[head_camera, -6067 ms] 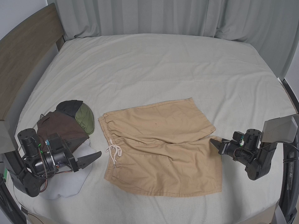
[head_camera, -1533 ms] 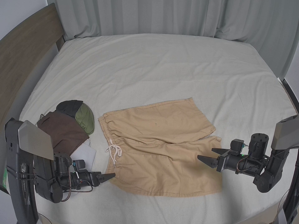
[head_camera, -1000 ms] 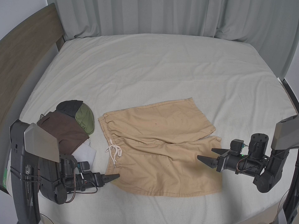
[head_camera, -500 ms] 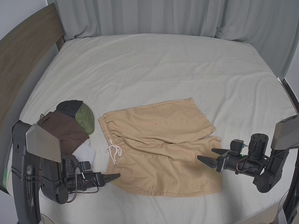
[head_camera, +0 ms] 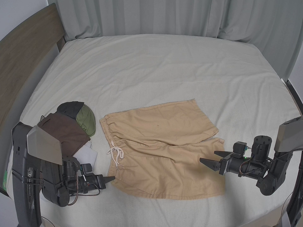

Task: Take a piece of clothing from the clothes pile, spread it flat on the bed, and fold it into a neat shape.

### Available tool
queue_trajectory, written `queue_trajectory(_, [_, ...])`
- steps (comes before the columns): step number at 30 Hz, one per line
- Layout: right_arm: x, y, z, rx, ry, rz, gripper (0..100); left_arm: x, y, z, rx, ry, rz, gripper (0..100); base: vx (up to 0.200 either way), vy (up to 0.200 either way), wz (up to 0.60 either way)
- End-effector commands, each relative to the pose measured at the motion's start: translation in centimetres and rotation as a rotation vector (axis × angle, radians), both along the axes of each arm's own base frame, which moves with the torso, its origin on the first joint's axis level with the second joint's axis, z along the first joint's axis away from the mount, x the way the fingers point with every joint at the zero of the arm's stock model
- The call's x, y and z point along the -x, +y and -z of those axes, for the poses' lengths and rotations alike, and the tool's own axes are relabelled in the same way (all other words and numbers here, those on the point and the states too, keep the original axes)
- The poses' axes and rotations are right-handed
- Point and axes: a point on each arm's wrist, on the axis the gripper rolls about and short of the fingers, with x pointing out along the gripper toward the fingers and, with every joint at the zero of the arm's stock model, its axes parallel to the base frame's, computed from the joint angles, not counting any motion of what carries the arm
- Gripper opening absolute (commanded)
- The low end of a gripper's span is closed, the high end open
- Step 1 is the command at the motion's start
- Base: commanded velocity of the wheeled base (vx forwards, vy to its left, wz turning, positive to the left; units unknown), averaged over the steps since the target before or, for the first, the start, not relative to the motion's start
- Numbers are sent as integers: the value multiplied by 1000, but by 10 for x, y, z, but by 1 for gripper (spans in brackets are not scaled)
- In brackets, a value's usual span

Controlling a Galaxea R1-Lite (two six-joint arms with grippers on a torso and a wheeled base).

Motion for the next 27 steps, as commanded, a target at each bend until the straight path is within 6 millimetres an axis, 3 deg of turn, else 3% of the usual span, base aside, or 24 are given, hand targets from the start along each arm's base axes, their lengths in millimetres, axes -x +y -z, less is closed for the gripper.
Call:
queue_trajectory(1, [0,0,1,0,2,-2,100,0,0,0,0,-2,0,0,0,0,0])
queue_trajectory(27, [5,-3,6,22,29,-1,100,0,0,2,-4,3,2,0,0,0,0])
